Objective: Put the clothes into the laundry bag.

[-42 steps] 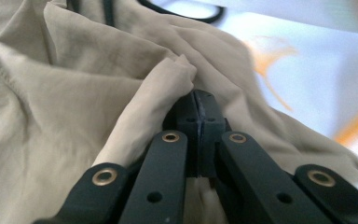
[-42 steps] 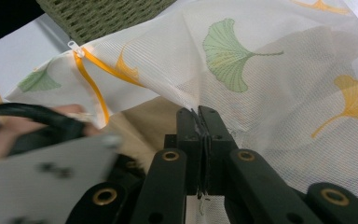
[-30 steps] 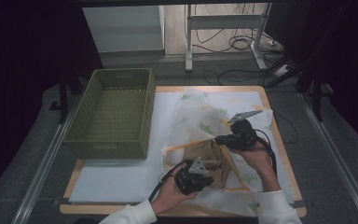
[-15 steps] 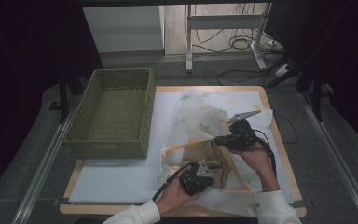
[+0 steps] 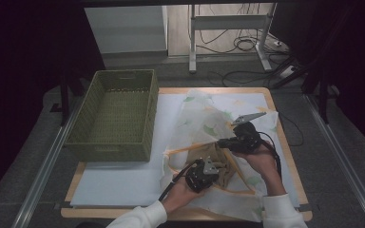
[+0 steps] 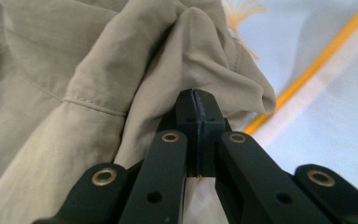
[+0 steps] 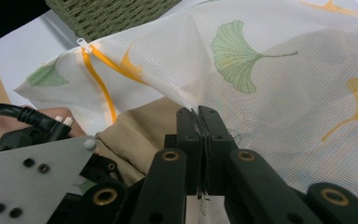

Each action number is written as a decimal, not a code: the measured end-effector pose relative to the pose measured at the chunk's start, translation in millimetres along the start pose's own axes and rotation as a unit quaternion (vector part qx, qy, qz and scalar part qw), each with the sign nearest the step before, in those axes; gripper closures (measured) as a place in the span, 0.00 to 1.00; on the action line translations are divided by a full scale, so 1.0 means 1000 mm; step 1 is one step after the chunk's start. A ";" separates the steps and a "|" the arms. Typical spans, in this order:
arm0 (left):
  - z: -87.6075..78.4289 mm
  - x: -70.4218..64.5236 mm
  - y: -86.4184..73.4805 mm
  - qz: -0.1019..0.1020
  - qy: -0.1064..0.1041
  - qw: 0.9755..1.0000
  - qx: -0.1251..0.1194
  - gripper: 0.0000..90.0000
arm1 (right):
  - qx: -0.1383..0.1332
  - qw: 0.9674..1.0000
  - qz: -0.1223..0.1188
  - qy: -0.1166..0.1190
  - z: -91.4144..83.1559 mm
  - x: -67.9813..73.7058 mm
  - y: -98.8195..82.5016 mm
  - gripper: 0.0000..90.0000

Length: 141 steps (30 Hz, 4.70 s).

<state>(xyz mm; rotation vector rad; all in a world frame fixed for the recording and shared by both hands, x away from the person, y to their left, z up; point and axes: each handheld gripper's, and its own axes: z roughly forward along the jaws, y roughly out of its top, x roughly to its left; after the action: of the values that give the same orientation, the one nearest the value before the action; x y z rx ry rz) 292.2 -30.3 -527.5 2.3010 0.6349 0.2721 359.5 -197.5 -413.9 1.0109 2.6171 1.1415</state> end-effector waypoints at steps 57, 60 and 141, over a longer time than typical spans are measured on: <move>-0.056 0.015 -0.020 -0.060 -0.027 0.996 -0.054 1.00 | 0.004 1.000 0.005 -0.002 0.002 -0.003 -0.002 0.96; -0.066 0.016 -0.027 -0.071 -0.028 0.995 -0.059 1.00 | 0.003 1.000 0.003 0.002 0.002 -0.001 -0.002 0.96; -0.110 0.048 -0.093 -0.144 0.003 0.988 -0.062 1.00 | 0.142 0.988 -0.041 0.047 0.088 0.046 -0.051 0.94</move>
<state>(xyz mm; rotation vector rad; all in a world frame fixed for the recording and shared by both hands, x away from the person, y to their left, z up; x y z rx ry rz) 259.1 117.5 -512.6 2.0587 0.9156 0.1746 327.3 -140.1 -504.4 0.9007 2.9285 0.8338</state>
